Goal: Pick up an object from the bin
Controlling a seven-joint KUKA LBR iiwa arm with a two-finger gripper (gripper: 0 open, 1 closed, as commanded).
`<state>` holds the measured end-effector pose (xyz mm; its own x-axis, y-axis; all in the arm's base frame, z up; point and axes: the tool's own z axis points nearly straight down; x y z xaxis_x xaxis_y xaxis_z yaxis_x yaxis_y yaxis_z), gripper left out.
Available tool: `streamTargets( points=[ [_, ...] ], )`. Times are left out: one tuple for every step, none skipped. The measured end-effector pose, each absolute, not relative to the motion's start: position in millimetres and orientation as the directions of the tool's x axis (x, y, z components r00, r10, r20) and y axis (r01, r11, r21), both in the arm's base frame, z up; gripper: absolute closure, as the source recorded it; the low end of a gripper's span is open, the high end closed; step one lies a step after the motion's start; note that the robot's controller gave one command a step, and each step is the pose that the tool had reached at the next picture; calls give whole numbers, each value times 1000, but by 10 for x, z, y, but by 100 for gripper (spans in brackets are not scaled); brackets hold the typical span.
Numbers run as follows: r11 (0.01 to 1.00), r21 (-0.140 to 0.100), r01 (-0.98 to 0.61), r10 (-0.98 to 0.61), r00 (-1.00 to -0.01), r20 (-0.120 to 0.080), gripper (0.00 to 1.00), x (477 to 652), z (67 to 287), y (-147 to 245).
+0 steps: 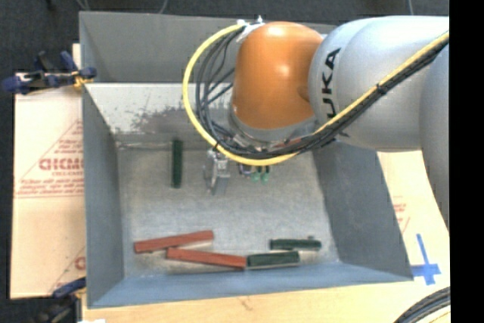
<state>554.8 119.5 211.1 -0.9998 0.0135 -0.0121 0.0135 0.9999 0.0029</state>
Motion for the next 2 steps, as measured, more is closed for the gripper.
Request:
streamTargets(
  points=[
    [1000,2,15,15,-1000,-4,0,5530,2063,1192],
    [981,-2,-192,-192,-981,4,0,4983,671,1369]
  ],
)
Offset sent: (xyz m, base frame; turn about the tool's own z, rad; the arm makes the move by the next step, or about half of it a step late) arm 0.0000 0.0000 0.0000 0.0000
